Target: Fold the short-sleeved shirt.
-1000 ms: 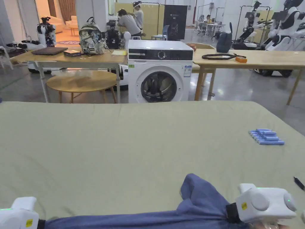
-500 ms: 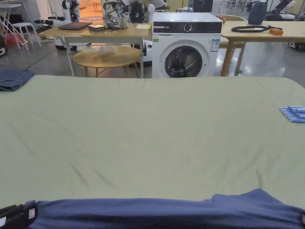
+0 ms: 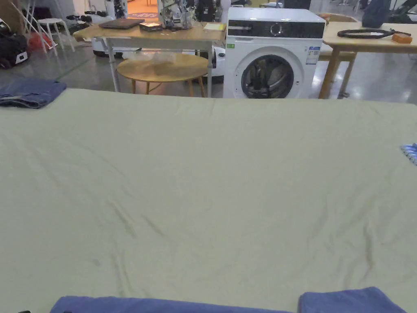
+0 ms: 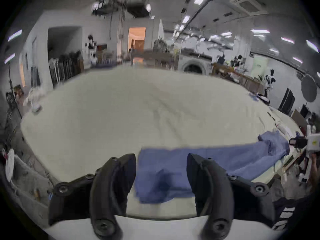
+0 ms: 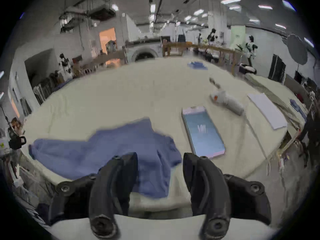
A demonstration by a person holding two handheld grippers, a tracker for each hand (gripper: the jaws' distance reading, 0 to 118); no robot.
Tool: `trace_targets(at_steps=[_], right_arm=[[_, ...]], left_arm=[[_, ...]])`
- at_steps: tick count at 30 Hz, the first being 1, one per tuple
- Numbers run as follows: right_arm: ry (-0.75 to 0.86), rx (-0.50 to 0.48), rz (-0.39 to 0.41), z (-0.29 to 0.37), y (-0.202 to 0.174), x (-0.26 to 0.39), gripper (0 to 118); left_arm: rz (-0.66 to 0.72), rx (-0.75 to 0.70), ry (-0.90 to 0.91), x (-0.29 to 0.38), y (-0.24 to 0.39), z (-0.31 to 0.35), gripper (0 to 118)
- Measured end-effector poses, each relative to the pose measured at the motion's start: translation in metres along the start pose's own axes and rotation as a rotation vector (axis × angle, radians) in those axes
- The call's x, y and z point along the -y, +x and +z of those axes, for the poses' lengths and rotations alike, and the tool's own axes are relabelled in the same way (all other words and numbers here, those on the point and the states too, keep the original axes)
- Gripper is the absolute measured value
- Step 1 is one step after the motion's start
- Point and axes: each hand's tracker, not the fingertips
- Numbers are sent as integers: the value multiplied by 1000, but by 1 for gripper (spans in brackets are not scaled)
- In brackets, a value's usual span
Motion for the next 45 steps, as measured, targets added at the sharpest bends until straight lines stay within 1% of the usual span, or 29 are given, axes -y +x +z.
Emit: trace_targets(at_steps=[3, 5, 6, 7, 8, 9, 10, 11, 12, 14, 16, 18, 19, 20, 21, 22, 25, 26, 28, 30, 32, 33, 34, 35, 36, 38, 40, 44, 45], right_arm=[[129, -19, 7, 17, -24, -34, 57], [191, -86, 27, 20, -44, -53, 56], [212, -119, 31, 20, -54, -62, 52], [220, -154, 37, 17, -62, -67, 39], [223, -174, 49, 14, -70, -72, 27], [223, -192, 67, 11, -79, -75, 14], [221, -196, 94, 6, -87, -77, 3], [214, -186, 116, 1, -94, -77, 0], [221, -187, 127, -2, -100, -76, 0], [210, -242, 120, -8, -106, -74, 0], [189, -243, 107, -17, -108, -68, 0], [172, -260, 106, -18, -107, -66, 0], [171, -265, 107, -16, -107, -65, 0], [172, -278, 109, -14, -104, -63, 0], [166, -296, 114, -13, -101, -61, 0], [159, -298, 119, -13, -99, -59, 0], [109, -289, 101, -16, -92, -50, 0], [97, -287, 82, -18, -89, -46, 0], [64, -299, 35, -24, -85, -40, 0], [46, -293, 1, -27, -82, -36, 0], [33, -299, -10, -31, -79, -33, 0], [32, -298, -12, -29, -78, -33, 0], [32, -297, -16, -28, -77, -32, 0], [32, -295, -24, -28, -74, -30, 0], [33, -294, -37, -29, -71, -29, 0], [30, -298, -66, -31, -66, -28, 0], [23, -279, -82, -29, -64, -27, 0], [19, -274, -99, -23, -53, -26, 0], [18, -268, -103, -23, -50, -26, 0]], left_arm=[[-90, -17, 152, -39, 33, 25, 61], [-86, 13, 227, -50, 42, 26, 61], [-71, 46, 257, -59, 49, 28, 61], [-56, 91, 272, -68, 54, 28, 57], [-38, 128, 276, -79, 71, 30, 42], [-7, 190, 283, -84, 75, 27, 13], [5, 246, 268, -88, 77, 22, 0], [27, 238, 231, -88, 79, 16, 0], [34, 218, 251, -92, 88, 16, 0], [63, 234, 203, -89, 86, 8, 0], [127, 231, 163, -79, 67, -2, 0], [201, 290, 138, -74, 43, -4, 0], [247, 315, 113, -71, 26, -3, 1], [286, 328, 87, -71, 11, -2, 15], [329, 362, 18, -67, -12, -8, 48], [366, 383, -105, -60, -33, -16, 88], [435, 412, -214, -29, -90, -34, 89], [437, 343, -243, -19, -102, -41, 89], [482, 365, -275, 2, -121, -63, 89], [565, 449, -284, 19, -126, -88, 89], [618, 473, -323, 34, -119, -112, 88], [647, 488, -266, 35, -114, -113, 86], [691, 535, -218, 31, -110, -112, 63], [752, 577, -244, 29, -105, -117, 31], [796, 579, -279, 32, -91, -121, 5], [777, 534, -302, 40, -71, -126, 5], [853, 578, -250, 43, -73, -123, 5], [835, 370, -96, 2, -101, -74, 4], [838, 363, -56, -11, -110, -62, 4]])
